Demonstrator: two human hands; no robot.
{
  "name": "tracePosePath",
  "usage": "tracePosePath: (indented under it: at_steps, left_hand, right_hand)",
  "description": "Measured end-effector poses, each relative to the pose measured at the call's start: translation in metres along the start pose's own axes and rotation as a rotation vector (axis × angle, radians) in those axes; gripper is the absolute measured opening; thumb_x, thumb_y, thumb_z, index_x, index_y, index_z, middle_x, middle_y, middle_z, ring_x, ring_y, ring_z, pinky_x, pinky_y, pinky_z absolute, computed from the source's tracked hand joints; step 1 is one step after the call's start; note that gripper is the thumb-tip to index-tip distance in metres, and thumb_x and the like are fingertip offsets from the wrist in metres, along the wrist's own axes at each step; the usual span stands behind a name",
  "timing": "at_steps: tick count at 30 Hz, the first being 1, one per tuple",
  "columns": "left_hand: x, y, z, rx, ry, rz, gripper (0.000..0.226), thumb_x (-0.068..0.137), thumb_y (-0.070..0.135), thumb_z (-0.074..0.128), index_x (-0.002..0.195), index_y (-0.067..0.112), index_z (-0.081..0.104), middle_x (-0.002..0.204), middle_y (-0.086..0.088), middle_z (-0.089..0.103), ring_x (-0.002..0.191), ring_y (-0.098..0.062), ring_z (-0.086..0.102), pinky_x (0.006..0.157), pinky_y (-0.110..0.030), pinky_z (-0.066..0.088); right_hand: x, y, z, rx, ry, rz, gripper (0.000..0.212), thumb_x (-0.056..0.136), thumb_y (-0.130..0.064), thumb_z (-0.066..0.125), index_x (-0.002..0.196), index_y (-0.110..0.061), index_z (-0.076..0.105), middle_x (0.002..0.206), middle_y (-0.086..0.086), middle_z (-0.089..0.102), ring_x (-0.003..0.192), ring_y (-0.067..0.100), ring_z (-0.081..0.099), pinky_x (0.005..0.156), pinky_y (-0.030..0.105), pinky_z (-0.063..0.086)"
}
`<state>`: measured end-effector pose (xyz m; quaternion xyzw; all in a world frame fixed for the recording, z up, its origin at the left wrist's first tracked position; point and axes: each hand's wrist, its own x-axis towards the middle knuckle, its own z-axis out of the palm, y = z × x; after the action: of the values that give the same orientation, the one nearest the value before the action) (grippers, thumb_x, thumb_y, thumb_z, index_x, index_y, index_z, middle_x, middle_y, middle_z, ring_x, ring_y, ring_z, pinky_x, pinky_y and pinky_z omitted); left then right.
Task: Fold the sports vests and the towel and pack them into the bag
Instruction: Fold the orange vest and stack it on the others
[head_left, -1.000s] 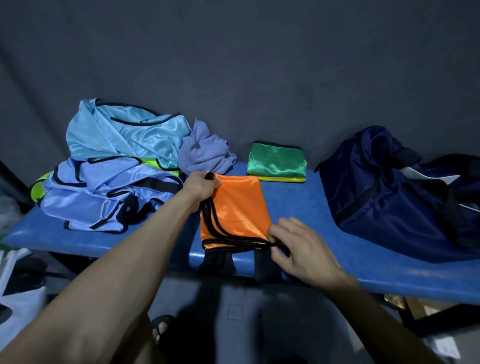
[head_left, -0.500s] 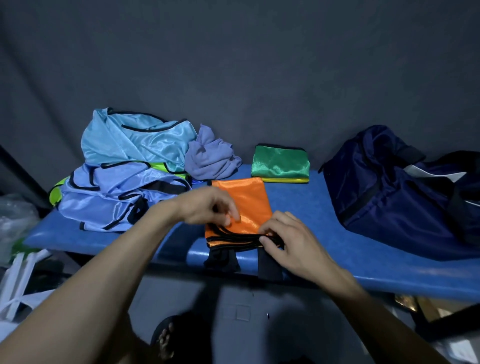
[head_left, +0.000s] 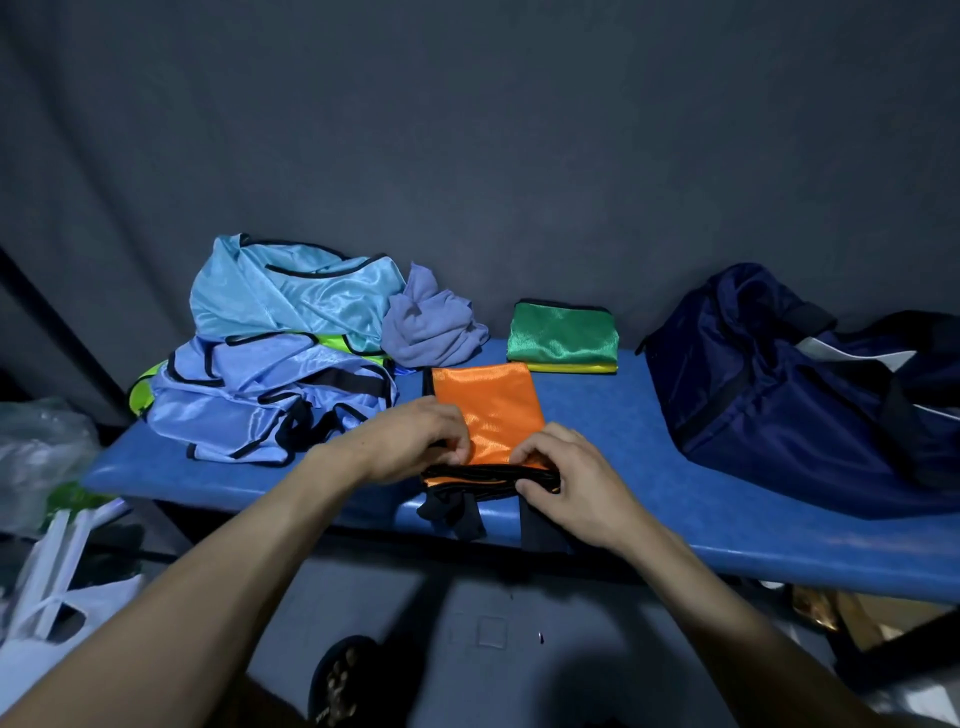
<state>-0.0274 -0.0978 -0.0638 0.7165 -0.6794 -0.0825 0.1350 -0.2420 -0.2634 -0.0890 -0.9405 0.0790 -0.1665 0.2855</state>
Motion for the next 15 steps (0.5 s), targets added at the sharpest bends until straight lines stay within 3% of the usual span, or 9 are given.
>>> tracePosePath:
  at_steps: [3, 5, 7, 9, 11, 15]
  left_hand:
    - [-0.004, 0.001, 0.000, 0.005, -0.033, 0.030, 0.010, 0.098, 0.035, 0.063, 0.106, 0.035, 0.069, 0.117, 0.016, 0.061, 0.107, -0.006, 0.054, 0.101, -0.022, 0.037]
    - [-0.003, 0.004, 0.000, 0.005, -0.027, 0.046, 0.013, 0.097, 0.031, 0.065, 0.109, 0.031, 0.072, 0.120, 0.012, 0.063, 0.108, -0.006, 0.056, 0.098, -0.015, 0.031]
    - [0.000, 0.007, 0.001, 0.012, -0.025, 0.060, 0.011, 0.096, 0.027, 0.068, 0.104, 0.032, 0.072, 0.117, 0.013, 0.064, 0.105, -0.008, 0.060, 0.099, -0.026, 0.039]
    - [0.000, 0.006, 0.005, 0.040, -0.043, 0.034, 0.008, 0.096, 0.030, 0.066, 0.100, 0.038, 0.065, 0.114, 0.019, 0.059, 0.105, -0.006, 0.059, 0.099, -0.046, 0.046]
    - [-0.002, 0.007, 0.007, 0.088, -0.055, -0.007, 0.007, 0.098, 0.034, 0.062, 0.100, 0.041, 0.059, 0.115, 0.021, 0.055, 0.108, -0.007, 0.056, 0.100, -0.058, 0.044]
    - [-0.010, 0.003, -0.008, 0.177, 0.019, -0.067, 0.004, 0.096, 0.038, 0.063, 0.099, 0.040, 0.063, 0.121, 0.021, 0.058, 0.118, -0.013, 0.049, 0.108, -0.051, 0.032]
  right_hand:
    - [-0.001, 0.000, 0.002, -0.015, 0.000, -0.010, 0.017, 0.091, -0.023, 0.070, 0.107, -0.026, 0.066, 0.104, -0.012, 0.055, 0.099, 0.011, 0.048, 0.084, 0.019, 0.038]
    - [-0.001, -0.001, 0.002, -0.017, -0.002, -0.005, 0.016, 0.092, -0.023, 0.070, 0.107, -0.026, 0.066, 0.104, -0.012, 0.056, 0.098, 0.010, 0.047, 0.084, 0.021, 0.039]
    - [-0.001, 0.000, 0.002, -0.013, -0.005, 0.005, 0.016, 0.092, -0.023, 0.070, 0.108, -0.026, 0.067, 0.105, -0.013, 0.056, 0.099, 0.010, 0.047, 0.085, 0.020, 0.038]
    - [-0.001, 0.001, 0.004, -0.012, -0.013, 0.007, 0.019, 0.093, -0.023, 0.069, 0.111, -0.026, 0.067, 0.108, -0.014, 0.056, 0.101, 0.009, 0.046, 0.086, 0.015, 0.036]
    - [-0.002, 0.003, 0.005, -0.016, -0.026, 0.003, 0.023, 0.094, -0.025, 0.068, 0.116, -0.028, 0.066, 0.111, -0.013, 0.056, 0.103, 0.009, 0.046, 0.088, 0.018, 0.036]
    - [-0.003, 0.006, 0.004, -0.081, -0.083, -0.012, 0.034, 0.096, -0.033, 0.061, 0.130, -0.028, 0.062, 0.119, -0.011, 0.056, 0.110, 0.013, 0.047, 0.097, 0.033, 0.043]
